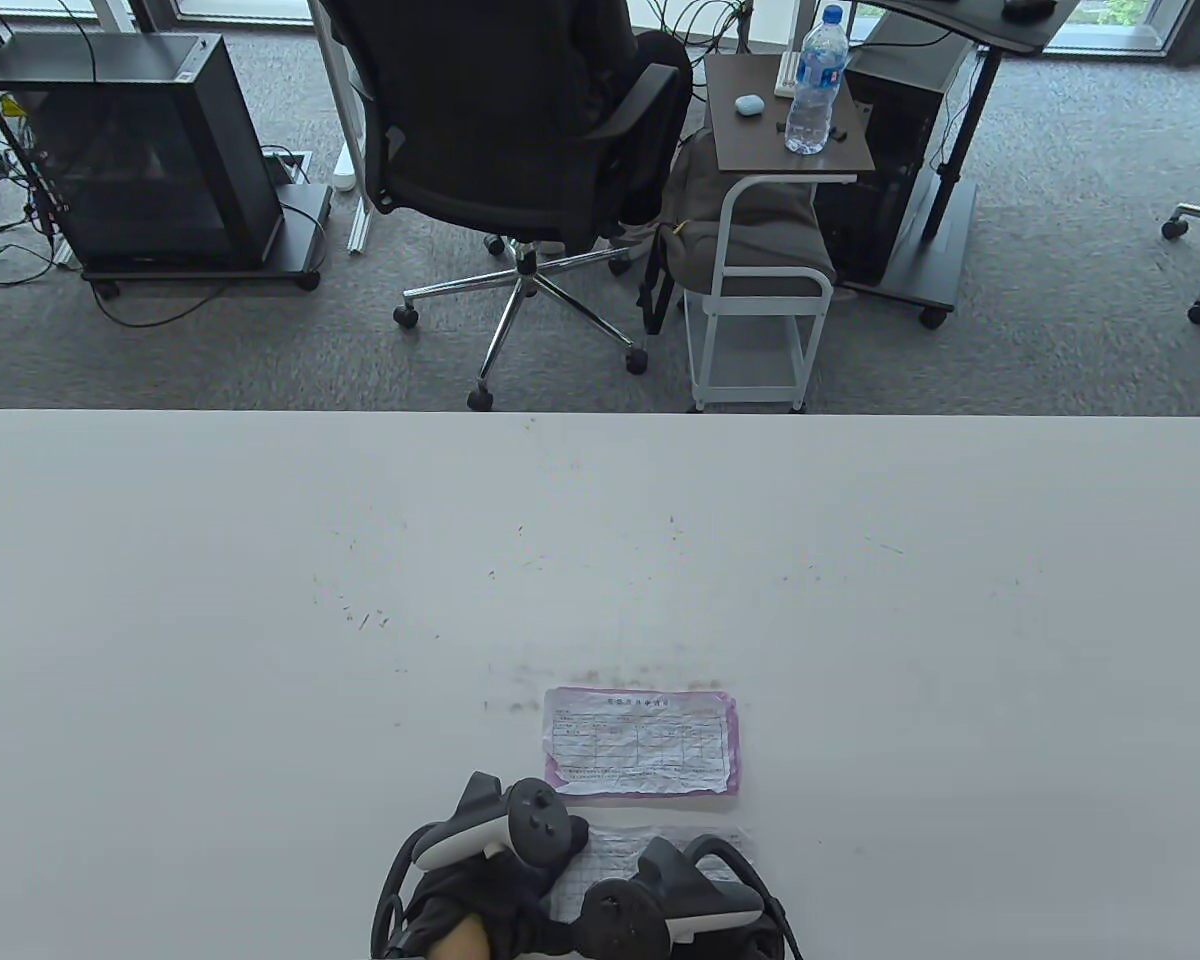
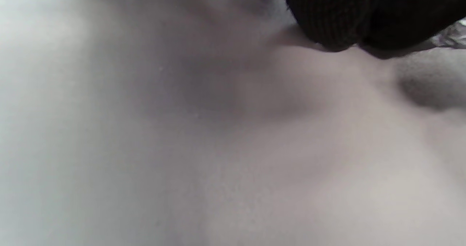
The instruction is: Flatten crumpled invoices and stack
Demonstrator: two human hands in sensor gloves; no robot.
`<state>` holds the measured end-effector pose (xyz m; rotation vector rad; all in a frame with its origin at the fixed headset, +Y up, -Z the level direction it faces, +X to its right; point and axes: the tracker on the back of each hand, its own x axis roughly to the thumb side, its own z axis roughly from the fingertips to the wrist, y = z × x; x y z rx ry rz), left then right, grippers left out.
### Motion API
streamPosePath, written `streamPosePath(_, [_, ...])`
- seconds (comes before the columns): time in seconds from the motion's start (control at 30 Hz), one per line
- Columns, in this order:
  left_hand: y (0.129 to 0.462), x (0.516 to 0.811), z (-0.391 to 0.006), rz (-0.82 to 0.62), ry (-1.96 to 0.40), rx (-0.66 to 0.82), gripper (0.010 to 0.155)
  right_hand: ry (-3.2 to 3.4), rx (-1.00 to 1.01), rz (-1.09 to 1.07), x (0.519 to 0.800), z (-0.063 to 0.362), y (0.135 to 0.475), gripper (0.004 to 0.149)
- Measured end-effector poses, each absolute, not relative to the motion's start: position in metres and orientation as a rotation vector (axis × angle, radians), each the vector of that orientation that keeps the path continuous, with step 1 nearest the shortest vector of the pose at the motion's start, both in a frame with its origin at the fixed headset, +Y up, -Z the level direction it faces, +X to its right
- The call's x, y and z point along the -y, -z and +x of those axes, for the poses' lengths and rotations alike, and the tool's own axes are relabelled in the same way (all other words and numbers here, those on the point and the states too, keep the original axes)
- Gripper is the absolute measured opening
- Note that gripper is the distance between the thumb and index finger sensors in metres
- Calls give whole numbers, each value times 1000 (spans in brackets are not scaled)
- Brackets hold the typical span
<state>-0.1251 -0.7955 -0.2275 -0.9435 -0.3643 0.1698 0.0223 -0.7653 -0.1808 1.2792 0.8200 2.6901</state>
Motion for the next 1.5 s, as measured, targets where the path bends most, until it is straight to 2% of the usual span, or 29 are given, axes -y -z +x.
streamPosePath(0.03, [228, 795, -125, -944, -169, 364, 89, -2678, -772, 1290, 765, 22, 183, 49])
streamPosePath(0.3, [227, 795, -125, -945, -170, 361, 89, -2673, -929, 1119, 764, 30, 191, 44])
streamPosePath(0.73, [227, 795, -124, -942, -175, 361, 89, -2611, -1163, 716, 771, 85, 216, 38])
streamPosePath(0.83, [227, 795, -124, -943, -175, 360, 89, -2595, -1138, 724, 765, 94, 218, 39])
streamPosePath(0.97, [227, 795, -125, -943, -176, 360, 89, -2615, -601, 781, 742, 105, 219, 40])
streamPosePath(1.1, [228, 795, -124, -944, -175, 359, 89, -2658, -396, 874, 737, 93, 213, 44])
streamPosePath(1.3, [227, 796, -125, -943, -177, 360, 89, -2772, -435, 1091, 760, 53, 203, 56])
streamPosePath(1.43, [228, 795, -125, -947, -178, 360, 89, -2952, -612, 1060, 776, 42, 200, 61])
streamPosePath(1.5, [227, 795, -125, -948, -177, 360, 89, -2999, -606, 1049, 776, 40, 200, 63])
